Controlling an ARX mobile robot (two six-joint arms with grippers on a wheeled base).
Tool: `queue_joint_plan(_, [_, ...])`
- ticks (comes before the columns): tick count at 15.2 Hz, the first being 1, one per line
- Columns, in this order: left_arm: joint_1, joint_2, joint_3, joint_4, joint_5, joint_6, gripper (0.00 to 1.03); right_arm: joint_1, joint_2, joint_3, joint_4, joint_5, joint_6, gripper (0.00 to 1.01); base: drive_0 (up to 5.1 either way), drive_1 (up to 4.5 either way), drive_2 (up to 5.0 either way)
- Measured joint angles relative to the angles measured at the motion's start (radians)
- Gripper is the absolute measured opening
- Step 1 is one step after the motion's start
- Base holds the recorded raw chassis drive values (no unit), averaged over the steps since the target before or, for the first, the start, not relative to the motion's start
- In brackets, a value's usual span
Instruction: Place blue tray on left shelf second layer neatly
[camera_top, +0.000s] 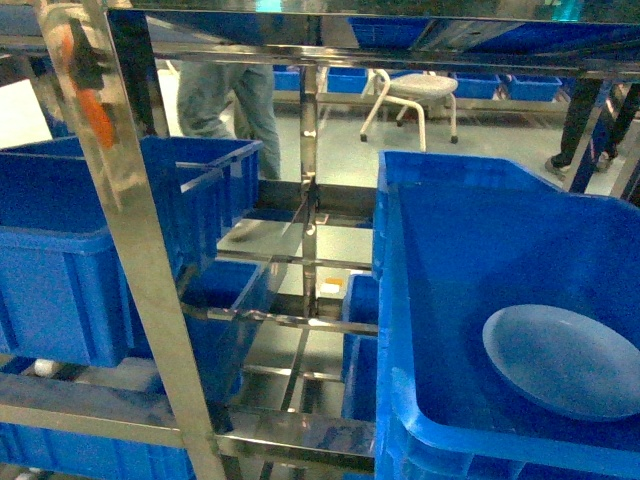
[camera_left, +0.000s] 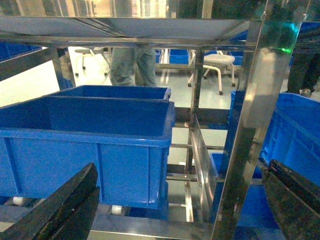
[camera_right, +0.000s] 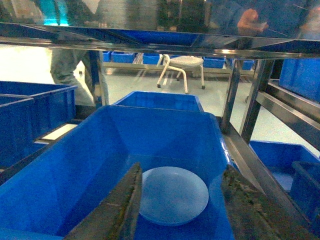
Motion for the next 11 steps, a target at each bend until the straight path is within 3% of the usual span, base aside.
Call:
queue_joint_plan(1, [0.0,0.0,0.0,0.0,0.0,0.0,0.98,0.0,0.0,0.0,0.0,0.0,0.0,0.6,0.0,0.0,0.0])
queue_joint_plan(3, [0.0,0.0,0.0,0.0,0.0,0.0,0.98,0.0,0.0,0.0,0.0,0.0,0.0,0.93,0.0,0.0,0.0])
queue_joint_plan(5, [0.0,0.0,0.0,0.0,0.0,0.0,0.98,0.0,0.0,0.0,0.0,0.0,0.0,0.98,0.0,0.0,0.0])
queue_joint_plan(11, [0.0,0.0,0.0,0.0,0.0,0.0,0.98,0.0,0.0,0.0,0.0,0.0,0.0,0.98,0.0,0.0,0.0])
